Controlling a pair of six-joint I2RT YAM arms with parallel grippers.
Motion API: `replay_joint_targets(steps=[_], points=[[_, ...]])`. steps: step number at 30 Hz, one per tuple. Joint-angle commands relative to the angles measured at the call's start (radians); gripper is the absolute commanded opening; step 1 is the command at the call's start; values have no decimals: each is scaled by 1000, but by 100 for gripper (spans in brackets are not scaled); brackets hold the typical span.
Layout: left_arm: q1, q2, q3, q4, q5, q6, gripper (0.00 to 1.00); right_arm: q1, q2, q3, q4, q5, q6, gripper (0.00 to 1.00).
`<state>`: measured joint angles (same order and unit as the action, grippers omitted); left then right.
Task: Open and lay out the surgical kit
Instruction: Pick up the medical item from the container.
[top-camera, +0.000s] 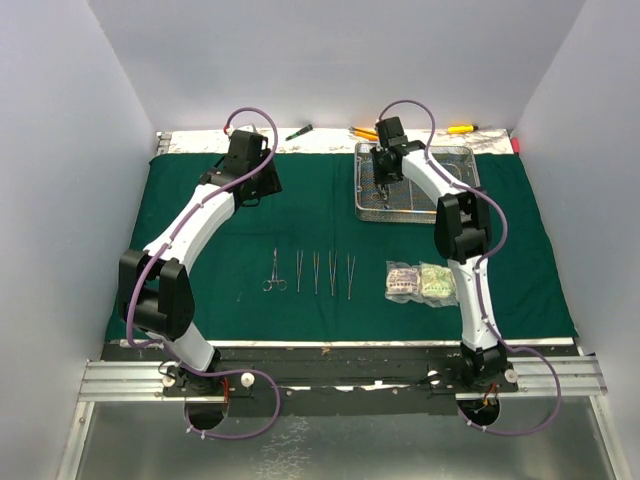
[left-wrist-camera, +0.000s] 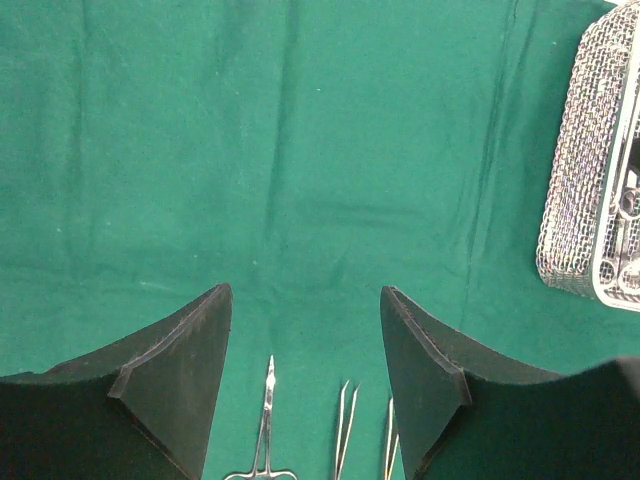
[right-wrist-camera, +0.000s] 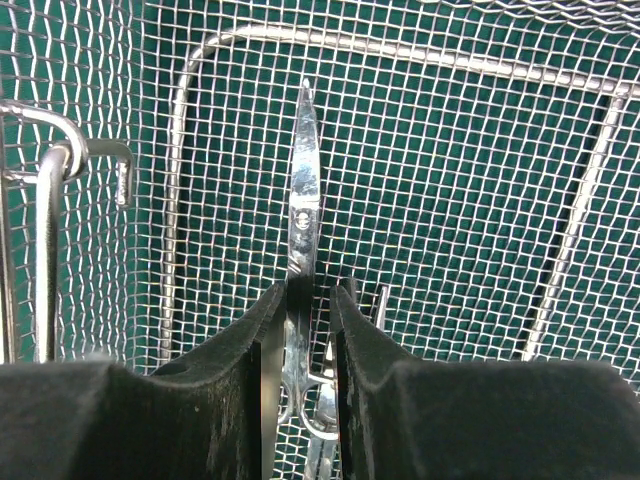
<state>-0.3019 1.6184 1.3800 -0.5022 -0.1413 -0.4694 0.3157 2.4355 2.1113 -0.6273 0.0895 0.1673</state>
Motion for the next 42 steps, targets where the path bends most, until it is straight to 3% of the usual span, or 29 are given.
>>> replay_joint_targets(steps=[1,11,23,32,42], points=[[10,9,16,11,22,14,62,14,46,30,-36,15,-24,28],[17,15,17,10,26,14,62,17,106,26,-144,2,19,16],[26,4,16,10,33,23,62,6,151,136,-241,-51,110,3],[27,14,37,16,86,34,62,6,-30,67,-85,12,131,1],[27,66,92,50,261,28,63,5,-114,60,-40,56,151,1]])
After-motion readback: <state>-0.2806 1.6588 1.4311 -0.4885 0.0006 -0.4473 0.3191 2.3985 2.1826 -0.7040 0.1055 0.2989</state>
